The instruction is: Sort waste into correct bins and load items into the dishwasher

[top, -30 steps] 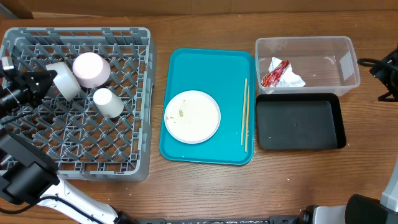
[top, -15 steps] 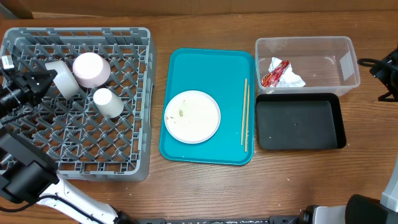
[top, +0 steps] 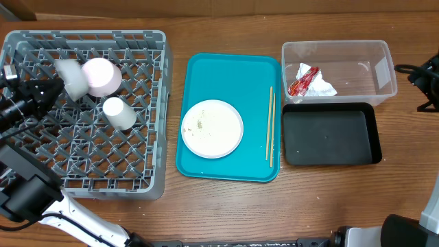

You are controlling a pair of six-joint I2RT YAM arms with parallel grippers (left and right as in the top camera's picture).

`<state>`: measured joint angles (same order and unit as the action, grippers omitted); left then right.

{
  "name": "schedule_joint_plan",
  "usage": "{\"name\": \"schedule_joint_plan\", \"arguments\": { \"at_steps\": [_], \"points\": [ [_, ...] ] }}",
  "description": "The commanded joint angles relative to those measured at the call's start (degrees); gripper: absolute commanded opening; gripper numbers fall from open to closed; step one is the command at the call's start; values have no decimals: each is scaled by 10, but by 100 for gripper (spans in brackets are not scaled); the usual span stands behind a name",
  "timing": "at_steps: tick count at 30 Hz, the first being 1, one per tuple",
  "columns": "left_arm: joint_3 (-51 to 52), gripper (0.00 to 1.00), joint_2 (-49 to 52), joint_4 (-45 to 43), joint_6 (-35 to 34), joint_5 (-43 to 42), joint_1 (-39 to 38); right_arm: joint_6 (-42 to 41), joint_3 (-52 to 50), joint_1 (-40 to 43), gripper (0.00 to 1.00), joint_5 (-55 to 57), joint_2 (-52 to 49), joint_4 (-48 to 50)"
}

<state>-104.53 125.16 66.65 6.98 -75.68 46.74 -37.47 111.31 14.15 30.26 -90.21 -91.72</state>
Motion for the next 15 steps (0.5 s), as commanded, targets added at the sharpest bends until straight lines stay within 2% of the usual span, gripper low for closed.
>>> {"name": "schedule_joint_plan", "arguments": {
  "at_steps": [1, 5, 12, 15],
  "points": [
    [1, 26, 12, 2, -32, 62, 16, 0, 1, 1, 100, 4, 3, 1],
    [1, 24, 11, 17, -55, 121, 24, 0, 1, 1, 100, 4, 3, 0],
    [-17, 18, 10, 43, -54, 116, 26, 0, 1, 1, 100, 4, 3, 1],
    [-33, 17, 2, 75, 11, 82, 15, 0, 1, 1, 100, 4, 3, 1]
  ]
}}
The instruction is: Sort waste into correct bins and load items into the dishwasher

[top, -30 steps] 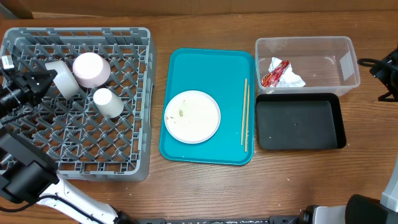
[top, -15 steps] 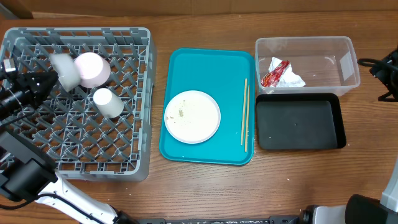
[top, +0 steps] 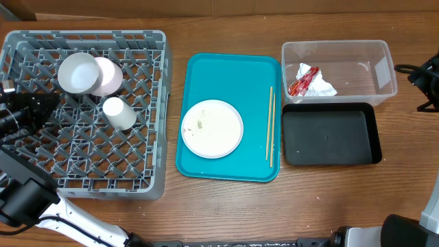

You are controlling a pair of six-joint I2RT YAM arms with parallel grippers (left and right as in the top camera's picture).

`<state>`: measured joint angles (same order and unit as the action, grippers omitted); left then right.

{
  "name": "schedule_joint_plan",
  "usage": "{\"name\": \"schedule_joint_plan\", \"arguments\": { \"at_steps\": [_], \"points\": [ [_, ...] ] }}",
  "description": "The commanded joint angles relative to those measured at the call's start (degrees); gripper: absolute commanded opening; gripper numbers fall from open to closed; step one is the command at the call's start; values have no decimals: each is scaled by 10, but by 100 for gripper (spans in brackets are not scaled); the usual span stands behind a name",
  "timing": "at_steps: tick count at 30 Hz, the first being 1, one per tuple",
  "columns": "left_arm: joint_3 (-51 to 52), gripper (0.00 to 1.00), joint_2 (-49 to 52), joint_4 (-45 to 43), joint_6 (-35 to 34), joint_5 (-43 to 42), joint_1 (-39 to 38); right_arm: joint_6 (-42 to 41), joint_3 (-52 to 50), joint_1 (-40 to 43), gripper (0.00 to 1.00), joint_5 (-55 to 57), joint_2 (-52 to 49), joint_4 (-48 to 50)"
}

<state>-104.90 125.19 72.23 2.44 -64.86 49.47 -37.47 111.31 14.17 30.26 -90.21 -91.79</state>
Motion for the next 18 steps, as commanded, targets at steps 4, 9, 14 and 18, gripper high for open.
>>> {"name": "schedule_joint_plan", "arguments": {
  "at_steps": [4, 9, 14, 18],
  "points": [
    [-64, 20, -24, 69, 163, -71, -39, 0, 1, 1, 100, 4, 3, 1],
    [-123, 37, -80, 77, 176, 17, -107, 0, 1, 1, 100, 4, 3, 1],
    [-153, 56, -126, 21, 20, 339, -229, 0, 1, 1, 100, 4, 3, 1],
    [-153, 59, -129, -3, -98, 611, -336, 0, 1, 1, 100, 4, 3, 1]
  ]
}}
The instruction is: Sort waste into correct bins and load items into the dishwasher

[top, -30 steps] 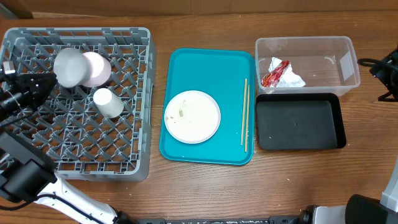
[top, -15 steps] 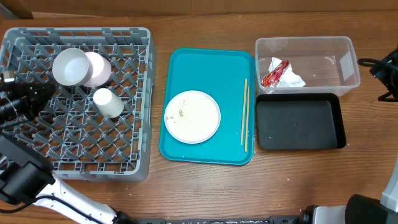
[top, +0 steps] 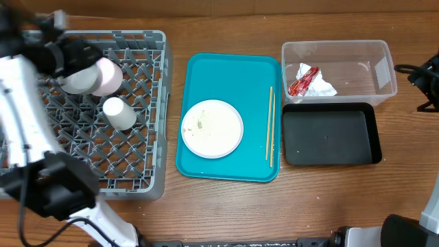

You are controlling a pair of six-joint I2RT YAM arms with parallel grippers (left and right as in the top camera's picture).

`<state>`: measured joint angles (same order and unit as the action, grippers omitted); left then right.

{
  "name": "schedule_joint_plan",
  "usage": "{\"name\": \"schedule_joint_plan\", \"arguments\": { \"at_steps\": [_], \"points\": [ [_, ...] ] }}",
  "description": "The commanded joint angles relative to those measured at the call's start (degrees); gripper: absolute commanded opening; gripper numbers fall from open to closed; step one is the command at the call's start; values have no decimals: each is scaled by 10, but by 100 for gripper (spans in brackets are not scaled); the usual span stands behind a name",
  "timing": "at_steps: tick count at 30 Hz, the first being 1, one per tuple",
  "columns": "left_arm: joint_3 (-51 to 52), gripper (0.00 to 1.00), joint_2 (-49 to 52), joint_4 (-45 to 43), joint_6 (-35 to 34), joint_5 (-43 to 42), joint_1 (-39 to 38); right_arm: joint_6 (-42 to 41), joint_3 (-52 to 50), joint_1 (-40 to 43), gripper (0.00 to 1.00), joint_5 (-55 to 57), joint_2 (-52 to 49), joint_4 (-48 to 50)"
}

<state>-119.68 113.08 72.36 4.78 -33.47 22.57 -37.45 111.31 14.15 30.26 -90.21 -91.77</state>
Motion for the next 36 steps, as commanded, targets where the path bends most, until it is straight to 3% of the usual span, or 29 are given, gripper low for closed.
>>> {"name": "schedule_joint_plan", "arguments": {
  "at_steps": [1, 6, 11, 14, 18, 26, 36],
  "points": [
    [-5, 59, -4, -7, -139, 349, -91, 0, 1, 1, 100, 4, 3, 1],
    [-5, 64, 25, -7, -219, 560, -180, 0, 1, 1, 100, 4, 3, 1],
    [-5, 67, 43, -2, -257, 654, -200, 0, 1, 1, 100, 4, 3, 1],
    [-5, 65, 43, -1, -258, 655, -196, 0, 1, 1, 100, 4, 3, 1],
    [-5, 55, 48, 0, -247, 647, -188, 0, 1, 1, 100, 4, 3, 1],
    [-4, 53, 102, -6, -210, 556, -172, 0, 1, 1, 100, 4, 3, 1],
    [-4, 53, 129, -19, -220, 563, -164, 0, 1, 1, 100, 4, 3, 1]
  ]
}}
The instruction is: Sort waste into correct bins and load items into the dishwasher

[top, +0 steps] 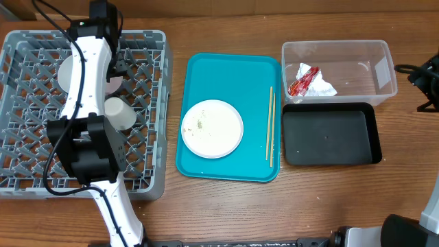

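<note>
The grey dish rack point(41, 165) fills the left side. A white cup point(64, 72), a pink cup point(114, 84) and a small white cup point(118, 113) lie in it, the first two partly hidden by my left arm. My left gripper point(116, 60) hangs over the rack's back right part, beside the pink cup, open and holding nothing. A white plate point(212, 128) with crumbs and a pair of chopsticks point(270, 127) lie on the teal tray point(230, 68). My right gripper point(420, 86) is at the right edge, mostly cut off.
A clear bin point(384, 58) at the back right holds a red and white wrapper point(310, 81). A black bin point(331, 134) stands in front of it. My left arm stretches across the rack from front to back.
My left gripper has moved right, from over the rack's back left by the white cup to the back right. The arm now crosses the rack. The cups, plate and chopsticks lie as before.
My left gripper first held the white cup over the rack beside the pink cup. Then the cup lay in the rack and the gripper was off to the left. It was then above the rack's back, and now sits further right. The right arm stayed still.
</note>
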You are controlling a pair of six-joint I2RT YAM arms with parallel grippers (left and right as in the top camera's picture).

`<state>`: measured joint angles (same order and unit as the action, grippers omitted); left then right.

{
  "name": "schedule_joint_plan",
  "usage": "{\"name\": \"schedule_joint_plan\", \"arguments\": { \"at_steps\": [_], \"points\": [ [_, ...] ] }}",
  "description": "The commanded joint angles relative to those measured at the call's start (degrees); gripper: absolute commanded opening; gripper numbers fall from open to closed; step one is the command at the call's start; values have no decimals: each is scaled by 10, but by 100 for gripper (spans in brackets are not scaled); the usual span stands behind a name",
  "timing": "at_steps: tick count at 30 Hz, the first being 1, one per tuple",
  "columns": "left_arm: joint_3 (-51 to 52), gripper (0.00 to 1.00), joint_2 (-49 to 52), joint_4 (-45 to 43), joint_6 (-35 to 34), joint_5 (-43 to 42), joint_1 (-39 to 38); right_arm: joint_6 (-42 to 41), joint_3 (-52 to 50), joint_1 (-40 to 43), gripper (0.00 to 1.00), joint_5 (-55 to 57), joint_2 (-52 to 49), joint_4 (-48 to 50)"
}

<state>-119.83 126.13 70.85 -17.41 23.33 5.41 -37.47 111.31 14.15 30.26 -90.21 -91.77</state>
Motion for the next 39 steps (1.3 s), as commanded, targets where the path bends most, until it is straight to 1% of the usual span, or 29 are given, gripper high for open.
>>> {"name": "schedule_joint_plan", "arguments": {
  "at_steps": [1, 4, 5, 7, 10, 11, 13, 14, 18, 23, 29, 32, 36, 39],
  "points": [
    [-3, 53, -1, -4, -1, -5, 10, 0, 1, 1, 100, 4, 3, 1],
    [-2, 46, -1, -4, -4, -23, 19, 0, 1, 1, 100, 4, 3, 1],
    [-2, 43, -1, -4, -4, -33, 23, 0, 1, 1, 100, 4, 3, 1],
    [-2, 31, -1, -4, -4, -55, 38, 0, 1, 1, 100, 4, 3, 1],
    [-2, 27, -1, -4, -4, -75, 52, 0, 1, 1, 100, 4, 3, 1],
    [-2, 23, -1, -4, -4, -82, 58, 0, 1, 1, 100, 4, 3, 1],
    [-2, 6, -1, -2, -4, -89, 69, 0, 1, 1, 100, 4, 3, 1],
    [-2, 4, -1, -1, -4, -96, 73, 0, 1, 1, 100, 4, 3, 1],
    [-2, 4, -1, 2, -4, -139, 80, 0, 1, 1, 100, 4, 3, 1],
    [-13, 4, -9, 7, -3, -214, 82, 0, 1, 1, 100, 4, 3, 1],
    [-23, 4, -55, 7, -2, -310, 85, 0, 1, 1, 100, 4, 3, 1],
    [-23, 4, -83, -4, 23, -388, 97, 0, 1, 1, 100, 4, 3, 1],
    [-23, 4, -105, -8, 56, -515, 132, 0, 1, 1, 100, 4, 3, 1],
    [-22, 4, -107, 1, 103, -634, 170, 0, 1, 1, 100, 4, 3, 1]
  ]
}}
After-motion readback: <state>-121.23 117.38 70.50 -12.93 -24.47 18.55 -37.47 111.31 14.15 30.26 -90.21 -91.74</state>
